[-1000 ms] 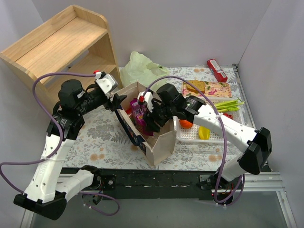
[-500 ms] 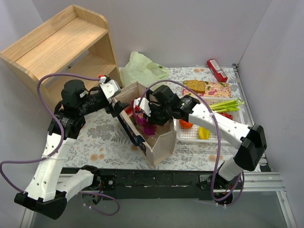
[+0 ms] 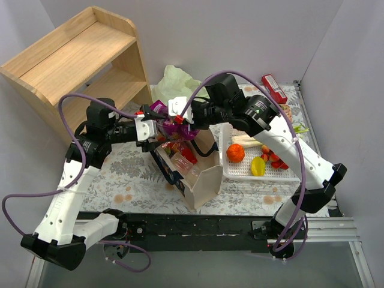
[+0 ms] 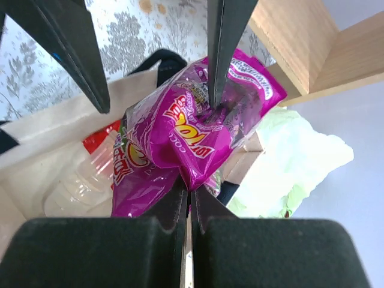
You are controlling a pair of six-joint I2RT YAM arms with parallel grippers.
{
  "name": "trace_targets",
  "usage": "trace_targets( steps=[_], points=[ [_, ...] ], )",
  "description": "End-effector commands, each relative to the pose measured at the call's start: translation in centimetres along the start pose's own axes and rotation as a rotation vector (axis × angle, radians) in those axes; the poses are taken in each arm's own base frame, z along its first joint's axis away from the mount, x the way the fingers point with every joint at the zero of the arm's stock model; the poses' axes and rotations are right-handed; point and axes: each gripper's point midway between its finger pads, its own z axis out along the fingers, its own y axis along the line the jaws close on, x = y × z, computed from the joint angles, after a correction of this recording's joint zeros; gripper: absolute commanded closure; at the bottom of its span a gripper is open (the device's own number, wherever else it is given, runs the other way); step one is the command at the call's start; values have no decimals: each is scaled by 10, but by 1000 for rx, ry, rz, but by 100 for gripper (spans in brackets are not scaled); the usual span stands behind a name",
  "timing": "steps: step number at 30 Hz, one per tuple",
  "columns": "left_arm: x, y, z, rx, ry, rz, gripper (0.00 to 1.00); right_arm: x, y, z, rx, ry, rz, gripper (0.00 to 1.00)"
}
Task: Untie the knot of the grocery bags and take out the mixed food
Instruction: Pick up the fake candies from the takeout bag.
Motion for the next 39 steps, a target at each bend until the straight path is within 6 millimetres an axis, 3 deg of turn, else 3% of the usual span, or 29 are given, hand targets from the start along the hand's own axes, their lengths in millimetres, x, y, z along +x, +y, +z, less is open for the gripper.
trace_targets(
  steps=[1,2,5,7,15,19,20,21,22,25,28,29,31,32,35,36,37,39],
  points=[
    [-14,0,1,20,-51,66,31,-20,-23,-8,80,-47,-89,99],
    [-16,4,2,5,-58,79,33,-21,-23,-9,83,-49,-89,99],
    [-14,1,7,7,-65,79,53,-24,-28,-9,103,-54,-85,99],
    [-13,-2,9,19,-66,70,60,-24,-30,-8,109,-54,-72,99],
    [-10,-19,19,75,-76,30,65,-28,-37,-6,137,-65,-17,99],
    [5,-24,23,75,-39,-4,64,-33,-43,-7,163,-76,17,99],
    [11,-24,24,72,-23,-15,69,-34,-43,-5,158,-81,24,99],
    [11,-24,25,69,-19,-19,89,-35,-42,-6,155,-86,25,99],
    [15,-22,28,70,-9,-36,100,-35,-42,-4,147,-89,24,99],
    [15,-17,31,57,-5,-80,100,-33,-41,-2,142,-82,27,99],
    [6,8,30,-71,-17,-194,100,-32,-48,-6,190,-70,55,99],
    [-9,25,27,-140,-61,-179,100,-35,-55,-9,227,-78,54,94],
    [-31,50,17,-251,-104,-222,100,-36,-74,-27,347,-62,76,71],
    [-44,60,13,-282,-136,-204,100,-43,-86,-36,414,-80,75,46],
    [-74,81,-1,-336,-186,-192,100,-45,-112,-74,599,-75,61,25],
    [-75,86,-2,-347,-183,-189,100,-56,-126,-89,685,-120,42,22],
    [-81,94,-7,-381,-182,-174,100,-50,-130,-104,751,-89,21,20],
    [-81,102,-13,-419,-169,-155,100,-59,-149,-133,897,-128,-9,20]
  ],
)
